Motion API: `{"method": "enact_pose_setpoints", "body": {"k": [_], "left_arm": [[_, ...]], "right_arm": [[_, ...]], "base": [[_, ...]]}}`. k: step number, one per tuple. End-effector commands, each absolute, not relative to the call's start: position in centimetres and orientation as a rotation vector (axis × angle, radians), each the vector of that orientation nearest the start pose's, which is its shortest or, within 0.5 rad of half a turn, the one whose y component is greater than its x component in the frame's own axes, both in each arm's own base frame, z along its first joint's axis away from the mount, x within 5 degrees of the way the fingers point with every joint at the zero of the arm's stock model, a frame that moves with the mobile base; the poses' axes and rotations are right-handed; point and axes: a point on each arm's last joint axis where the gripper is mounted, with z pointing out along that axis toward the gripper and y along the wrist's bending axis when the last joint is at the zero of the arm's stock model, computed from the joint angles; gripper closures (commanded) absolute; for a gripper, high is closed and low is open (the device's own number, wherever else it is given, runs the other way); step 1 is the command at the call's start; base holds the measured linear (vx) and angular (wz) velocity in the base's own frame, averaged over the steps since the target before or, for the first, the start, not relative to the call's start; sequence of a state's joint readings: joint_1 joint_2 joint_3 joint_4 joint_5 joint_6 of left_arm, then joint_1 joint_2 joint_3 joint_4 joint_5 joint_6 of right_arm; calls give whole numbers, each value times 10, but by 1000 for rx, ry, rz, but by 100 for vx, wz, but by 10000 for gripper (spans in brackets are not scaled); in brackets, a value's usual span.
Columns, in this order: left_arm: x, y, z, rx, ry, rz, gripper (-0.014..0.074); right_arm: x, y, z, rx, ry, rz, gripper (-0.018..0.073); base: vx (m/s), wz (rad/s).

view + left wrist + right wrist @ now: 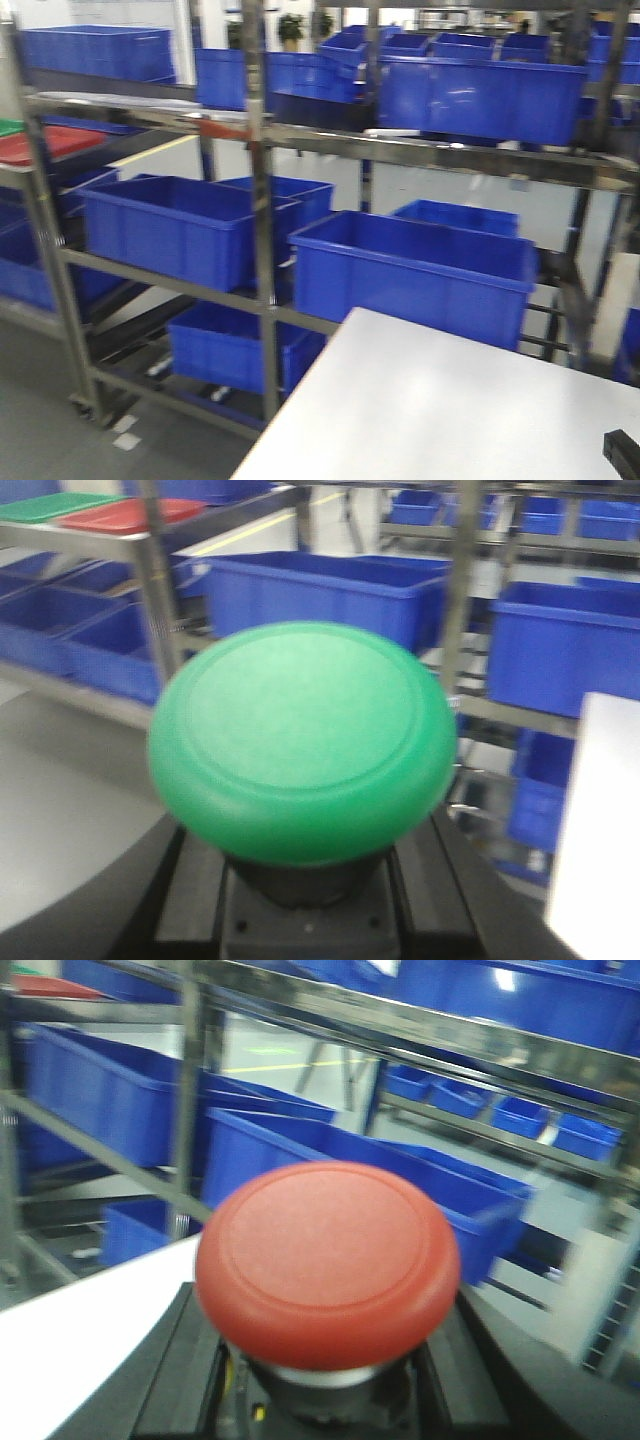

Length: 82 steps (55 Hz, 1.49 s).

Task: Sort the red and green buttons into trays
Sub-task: 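Drive the base to the shelf with the green and red trays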

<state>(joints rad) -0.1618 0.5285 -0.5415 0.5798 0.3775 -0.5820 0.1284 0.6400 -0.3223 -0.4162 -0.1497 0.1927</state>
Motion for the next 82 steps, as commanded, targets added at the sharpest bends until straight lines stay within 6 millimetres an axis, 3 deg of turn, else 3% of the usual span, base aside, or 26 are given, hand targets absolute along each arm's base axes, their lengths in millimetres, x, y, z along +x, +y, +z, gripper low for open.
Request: {"method": "enact_pose_setpoints", "body": {"k": [1,48,82], "left_arm": [[112,-3,342,3,1698,10,595],[112,-3,342,3,1698,10,595],[112,-3,342,3,1698,10,591]], "right_arm": [[135,26,296,-343,1514,0,568],[135,26,296,-343,1514,0,568],[135,26,296,-343,1514,0,568]], "base": [[-14,61],[-12,55],[6,59]]}}
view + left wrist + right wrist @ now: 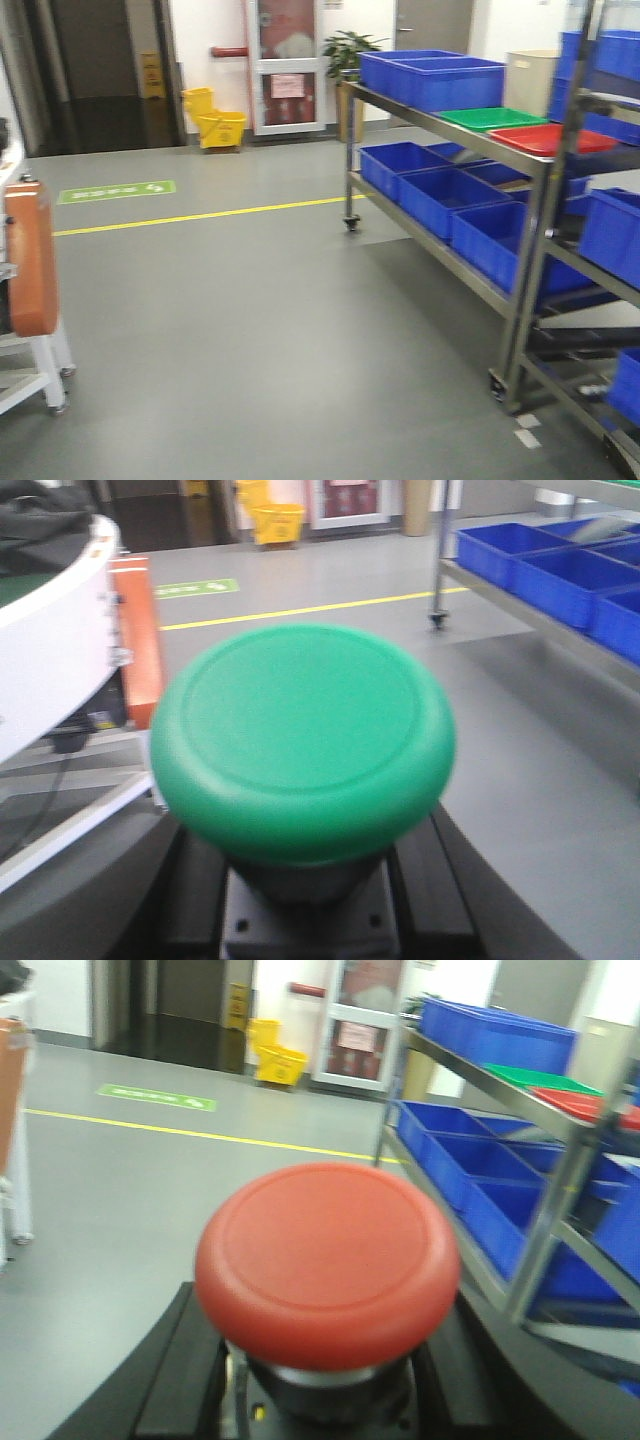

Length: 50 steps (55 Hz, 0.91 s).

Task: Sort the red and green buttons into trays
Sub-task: 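Drive the base to the shelf with the green and red trays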

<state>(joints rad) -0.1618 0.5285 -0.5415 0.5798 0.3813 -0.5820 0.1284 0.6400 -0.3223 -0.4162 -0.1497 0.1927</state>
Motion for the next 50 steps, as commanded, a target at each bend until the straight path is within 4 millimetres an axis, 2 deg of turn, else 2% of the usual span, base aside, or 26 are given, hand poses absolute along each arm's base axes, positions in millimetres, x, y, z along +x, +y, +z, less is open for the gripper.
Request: {"method": "enact_pose_setpoints", "body": {"k": [1,25,50], "left_arm": [[112,-3,342,3,1698,10,591],[112,-3,342,3,1698,10,591],[112,-3,342,2,1699,10,591]], "right_arm": [[135,26,296,-343,1514,0,568],[135,26,296,-343,1514,0,568],[135,26,296,-343,1515,0,568]], "base": [[18,47],[27,36],[45,2]]}}
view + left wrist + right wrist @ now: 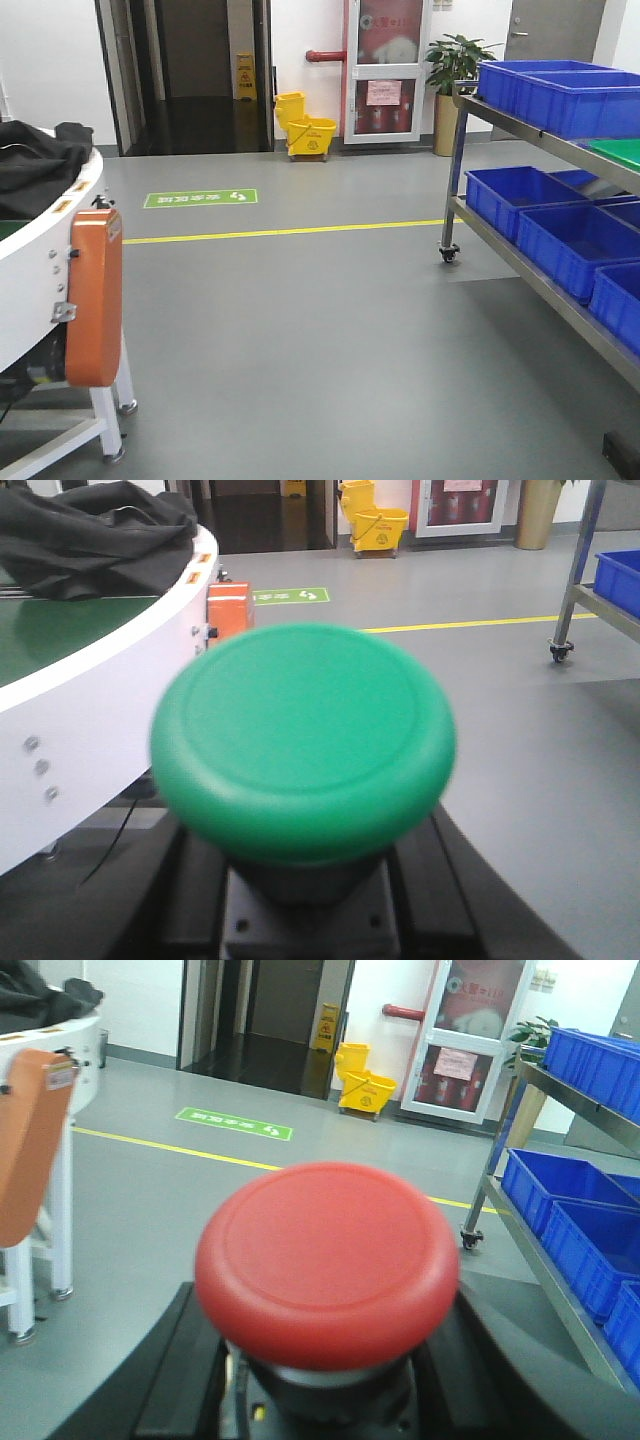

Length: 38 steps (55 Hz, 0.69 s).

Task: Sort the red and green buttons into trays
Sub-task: 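Drive the base to the shelf with the green and red trays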

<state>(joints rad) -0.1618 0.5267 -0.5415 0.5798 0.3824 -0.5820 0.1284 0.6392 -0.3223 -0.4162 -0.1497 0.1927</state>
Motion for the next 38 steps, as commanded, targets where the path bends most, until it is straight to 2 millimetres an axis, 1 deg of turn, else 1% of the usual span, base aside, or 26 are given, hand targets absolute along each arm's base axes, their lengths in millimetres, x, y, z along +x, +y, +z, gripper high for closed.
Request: {"method": "enact_pose_setpoints", "body": {"k": [1,38], "left_arm": [[112,-3,342,2,1699,10,591],[112,-3,342,3,1699,10,591]], "right_arm": [[135,26,296,-343,1515,0,568],[134,26,297,-343,1510,0,568]], "base": [[50,-8],[55,-6]]}}
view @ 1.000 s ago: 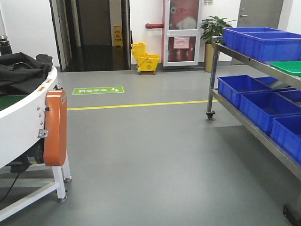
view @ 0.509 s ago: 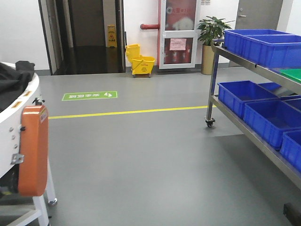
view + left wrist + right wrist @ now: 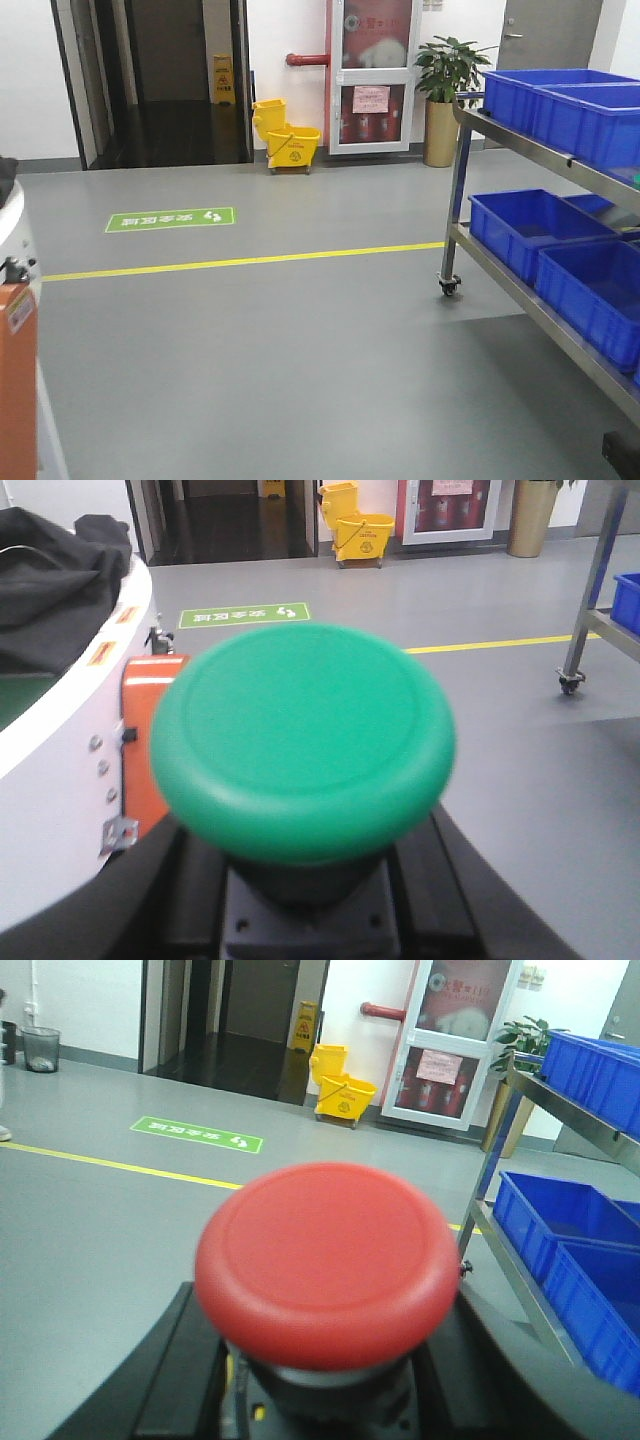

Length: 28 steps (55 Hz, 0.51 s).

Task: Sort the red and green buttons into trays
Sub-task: 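Drive the base to the shelf with the green and red trays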

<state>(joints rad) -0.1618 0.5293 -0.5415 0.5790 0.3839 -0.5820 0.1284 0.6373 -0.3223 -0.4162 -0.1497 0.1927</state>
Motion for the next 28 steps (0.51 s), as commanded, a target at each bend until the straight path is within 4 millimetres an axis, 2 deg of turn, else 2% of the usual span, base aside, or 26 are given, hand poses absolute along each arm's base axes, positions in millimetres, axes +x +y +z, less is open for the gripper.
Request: {"method": "enact_pose_setpoints", "body": {"k": [1,28], "left_arm": [[112,-3,342,3,1699,10,591],[112,-3,342,3,1699,10,591]], "right_arm": [[134,26,297,-343,1510,0,568],[134,26,297,-343,1509,1,568]], "base": [[58,-4],[58,-10]]}}
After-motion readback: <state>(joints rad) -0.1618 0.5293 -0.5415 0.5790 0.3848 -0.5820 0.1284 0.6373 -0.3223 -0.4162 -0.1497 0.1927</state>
